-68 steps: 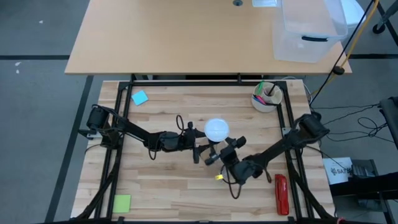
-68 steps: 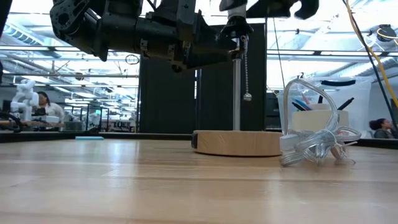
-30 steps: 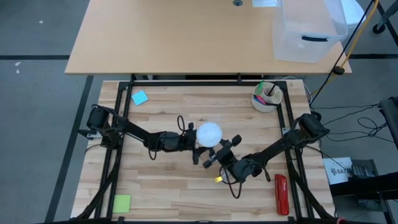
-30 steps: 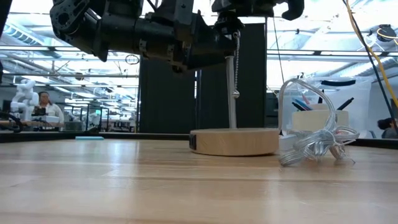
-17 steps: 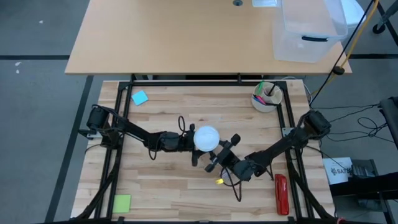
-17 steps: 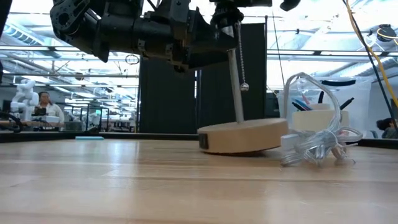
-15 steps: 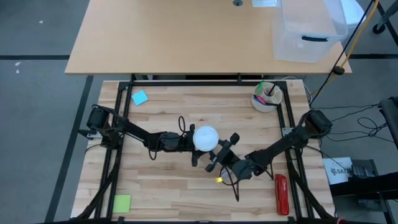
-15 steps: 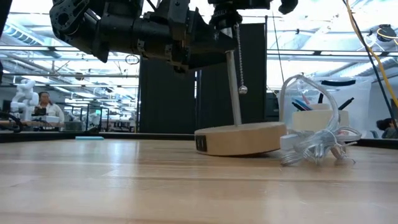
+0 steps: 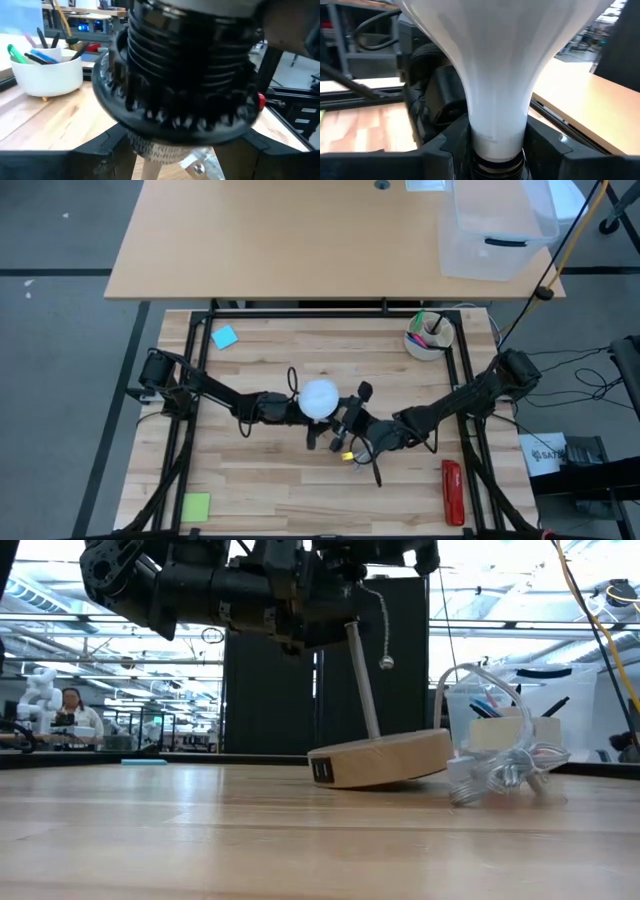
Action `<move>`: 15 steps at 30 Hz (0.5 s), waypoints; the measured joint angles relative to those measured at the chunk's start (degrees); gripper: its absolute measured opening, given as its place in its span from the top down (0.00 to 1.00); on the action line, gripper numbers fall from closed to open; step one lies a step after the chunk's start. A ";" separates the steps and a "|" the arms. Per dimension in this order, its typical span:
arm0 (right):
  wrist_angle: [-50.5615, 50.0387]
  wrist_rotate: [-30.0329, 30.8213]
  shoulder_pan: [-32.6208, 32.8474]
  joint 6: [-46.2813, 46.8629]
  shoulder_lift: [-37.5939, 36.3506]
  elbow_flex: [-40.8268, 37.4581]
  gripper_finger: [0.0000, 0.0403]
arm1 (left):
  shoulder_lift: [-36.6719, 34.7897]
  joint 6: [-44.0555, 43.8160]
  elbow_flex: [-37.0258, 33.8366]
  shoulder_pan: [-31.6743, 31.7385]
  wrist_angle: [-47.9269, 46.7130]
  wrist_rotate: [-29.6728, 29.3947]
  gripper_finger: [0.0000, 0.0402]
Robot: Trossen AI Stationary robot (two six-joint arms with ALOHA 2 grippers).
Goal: Screw lightbulb
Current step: Remove the lightbulb from the lamp
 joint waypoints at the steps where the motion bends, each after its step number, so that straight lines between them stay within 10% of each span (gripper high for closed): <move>1: -0.15 -1.19 -0.28 -0.50 -0.18 0.00 0.64 | 0.00 0.01 0.00 -0.19 -0.01 0.05 0.43; 15: -1.87 -10.19 -3.80 -2.73 -2.03 -0.09 0.64 | 0.00 0.09 0.02 -0.52 0.47 -1.63 0.48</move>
